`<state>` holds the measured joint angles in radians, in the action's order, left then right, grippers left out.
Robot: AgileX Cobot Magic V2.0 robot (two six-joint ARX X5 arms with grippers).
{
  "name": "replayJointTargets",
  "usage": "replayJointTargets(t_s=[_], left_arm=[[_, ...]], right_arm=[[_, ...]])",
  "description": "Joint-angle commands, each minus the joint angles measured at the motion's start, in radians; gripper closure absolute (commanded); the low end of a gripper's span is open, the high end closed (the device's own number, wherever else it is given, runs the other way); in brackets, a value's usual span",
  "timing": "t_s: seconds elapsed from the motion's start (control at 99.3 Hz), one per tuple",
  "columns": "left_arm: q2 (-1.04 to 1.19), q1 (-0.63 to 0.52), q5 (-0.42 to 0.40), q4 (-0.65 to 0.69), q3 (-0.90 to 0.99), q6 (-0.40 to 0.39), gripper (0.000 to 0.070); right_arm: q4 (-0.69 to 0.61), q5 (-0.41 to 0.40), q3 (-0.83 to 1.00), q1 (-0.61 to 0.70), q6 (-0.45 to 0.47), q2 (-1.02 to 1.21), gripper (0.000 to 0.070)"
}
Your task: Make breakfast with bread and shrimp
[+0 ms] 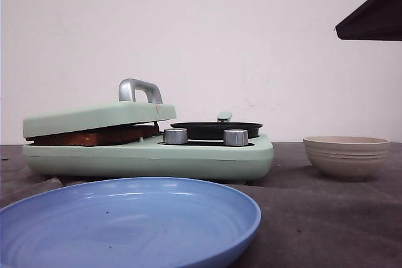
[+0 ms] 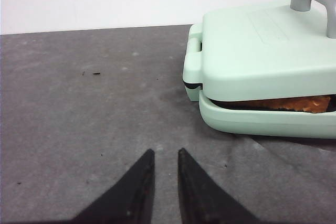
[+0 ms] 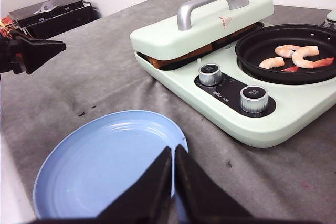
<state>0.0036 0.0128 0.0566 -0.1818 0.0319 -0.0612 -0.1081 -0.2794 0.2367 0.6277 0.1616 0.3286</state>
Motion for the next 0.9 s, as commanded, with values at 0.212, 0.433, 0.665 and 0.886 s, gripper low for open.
replayJointTargets(t_s=[0.212,0.433,0.665,0.886], left_arm=[[0.000,0.001,0.003,-0.005,-0.018,-0.009,0.0700],[0.000,0.001,0.003,-0.005,-0.018,-0.009,0.0700],[0.000,0.001,0.003,-0.005,-0.018,-0.009,0.0700],[0.000,0.001,0.003,-0.004,-0.016,-0.009,0.0700]], right_arm=[[0.011,0.003,0.002,0.006,-0.005,0.001,0.0700],[0.005,0.063,-0.005,-0.025,-0.041,-0.049,0.0700],[0.069,0.180,-0.163,-0.231,-0.157,-0.270,0.0700],[0.002,0.243,-0.225,-0.438,-0.215,-0.325,0.0700]])
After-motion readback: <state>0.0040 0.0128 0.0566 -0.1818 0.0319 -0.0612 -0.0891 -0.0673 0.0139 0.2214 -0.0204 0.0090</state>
